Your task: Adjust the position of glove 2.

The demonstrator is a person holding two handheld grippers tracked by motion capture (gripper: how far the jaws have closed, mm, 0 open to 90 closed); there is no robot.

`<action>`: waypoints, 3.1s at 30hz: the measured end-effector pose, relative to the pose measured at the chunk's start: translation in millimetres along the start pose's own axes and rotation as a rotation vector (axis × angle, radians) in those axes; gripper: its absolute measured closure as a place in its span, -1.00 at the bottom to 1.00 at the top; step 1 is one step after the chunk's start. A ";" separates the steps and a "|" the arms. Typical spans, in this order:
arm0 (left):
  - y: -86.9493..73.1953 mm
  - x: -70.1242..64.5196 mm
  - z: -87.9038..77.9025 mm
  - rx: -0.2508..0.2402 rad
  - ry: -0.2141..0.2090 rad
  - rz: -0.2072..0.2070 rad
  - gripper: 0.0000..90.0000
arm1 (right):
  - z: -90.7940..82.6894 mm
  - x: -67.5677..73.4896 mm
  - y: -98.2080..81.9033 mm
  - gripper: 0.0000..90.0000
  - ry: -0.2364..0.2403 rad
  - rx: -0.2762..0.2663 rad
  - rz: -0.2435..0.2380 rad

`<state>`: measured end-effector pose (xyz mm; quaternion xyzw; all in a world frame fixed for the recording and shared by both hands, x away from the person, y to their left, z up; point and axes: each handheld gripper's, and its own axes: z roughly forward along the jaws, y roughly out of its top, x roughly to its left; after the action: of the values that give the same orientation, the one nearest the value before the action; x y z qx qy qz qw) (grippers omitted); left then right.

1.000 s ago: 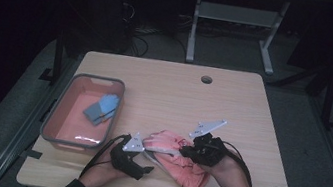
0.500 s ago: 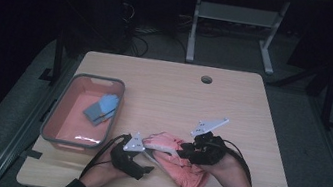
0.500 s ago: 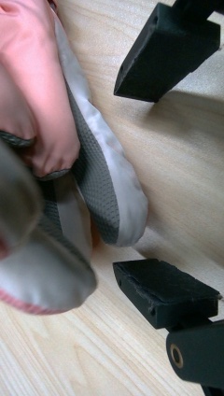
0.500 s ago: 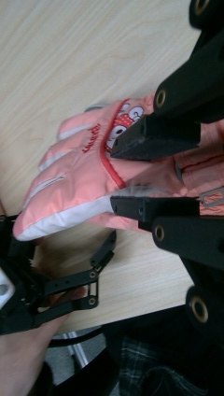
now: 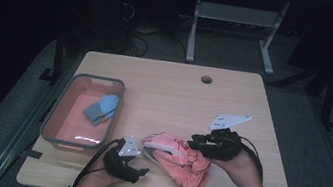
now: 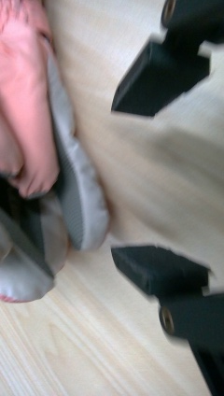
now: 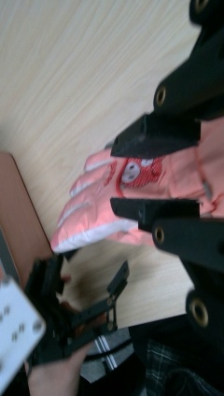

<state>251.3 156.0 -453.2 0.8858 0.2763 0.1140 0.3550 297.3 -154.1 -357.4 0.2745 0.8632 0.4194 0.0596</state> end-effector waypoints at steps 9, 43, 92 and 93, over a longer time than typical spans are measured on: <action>12.3 -10.0 0.2 -0.017 -0.095 -0.001 0.98 | -25.3 -25.4 -26.1 1.00 -0.073 -0.005 0.063; 57.6 1.6 53.1 0.025 -0.072 0.064 0.98 | 7.1 -33.6 -112.8 1.00 -0.021 0.198 0.107; 108.8 -36.3 28.8 -0.119 -0.311 0.168 0.79 | -1.1 -40.0 -111.6 1.00 0.073 0.070 0.091; 109.0 -34.4 26.5 -0.128 -0.316 0.159 0.80 | -2.8 -39.1 -110.1 1.00 0.077 0.056 0.087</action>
<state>278.2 56.5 -397.1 0.8873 0.1386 0.0183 0.4395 282.6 -231.3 -443.9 0.2973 0.8634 0.4075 0.0004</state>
